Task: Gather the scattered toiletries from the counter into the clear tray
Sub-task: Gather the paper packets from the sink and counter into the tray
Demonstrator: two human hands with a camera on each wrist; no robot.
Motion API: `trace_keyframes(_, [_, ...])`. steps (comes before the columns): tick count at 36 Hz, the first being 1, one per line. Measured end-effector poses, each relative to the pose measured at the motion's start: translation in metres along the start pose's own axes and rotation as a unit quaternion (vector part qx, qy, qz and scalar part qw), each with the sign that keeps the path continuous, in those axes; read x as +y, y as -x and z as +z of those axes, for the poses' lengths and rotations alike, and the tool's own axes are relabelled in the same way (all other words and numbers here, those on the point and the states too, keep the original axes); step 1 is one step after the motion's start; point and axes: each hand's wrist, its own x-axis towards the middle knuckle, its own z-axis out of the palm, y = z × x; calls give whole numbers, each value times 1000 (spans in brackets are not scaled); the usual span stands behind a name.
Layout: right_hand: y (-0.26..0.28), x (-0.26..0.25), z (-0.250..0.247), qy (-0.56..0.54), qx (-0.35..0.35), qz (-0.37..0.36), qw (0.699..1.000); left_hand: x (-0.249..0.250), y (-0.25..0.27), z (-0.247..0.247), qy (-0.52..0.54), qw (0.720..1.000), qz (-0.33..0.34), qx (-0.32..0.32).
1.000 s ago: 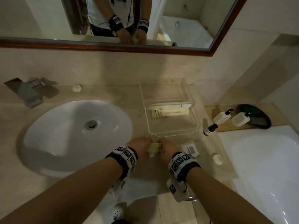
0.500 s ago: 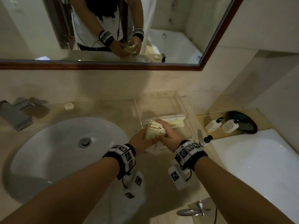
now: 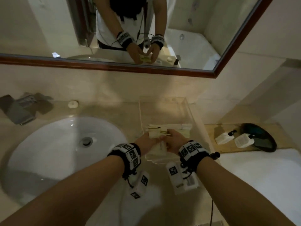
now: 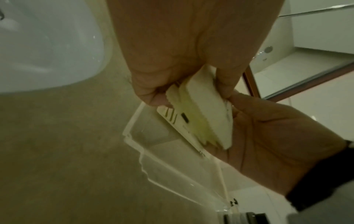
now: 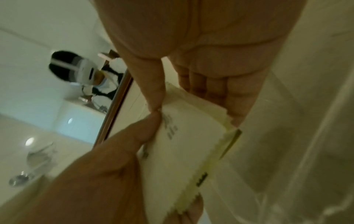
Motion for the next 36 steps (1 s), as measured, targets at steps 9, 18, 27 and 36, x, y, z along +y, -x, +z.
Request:
trace_keyframes(9, [-25,-11,-17,184,52,25,981,-9,-15,-34,-220,962,-137,82])
trace_keyframes(18, [-48,2,2,276,7,56,959,-29,-8,-34,-270,943,-190,36])
trace_keyframes(27, [-43,-4,10,367,34,41,929,-21,-8,-22,-313,934,-173,14])
trace_keyframes(36, [-54,12,-1,411,23,42,910,-12,-7,-17,-358,920,-162,-6])
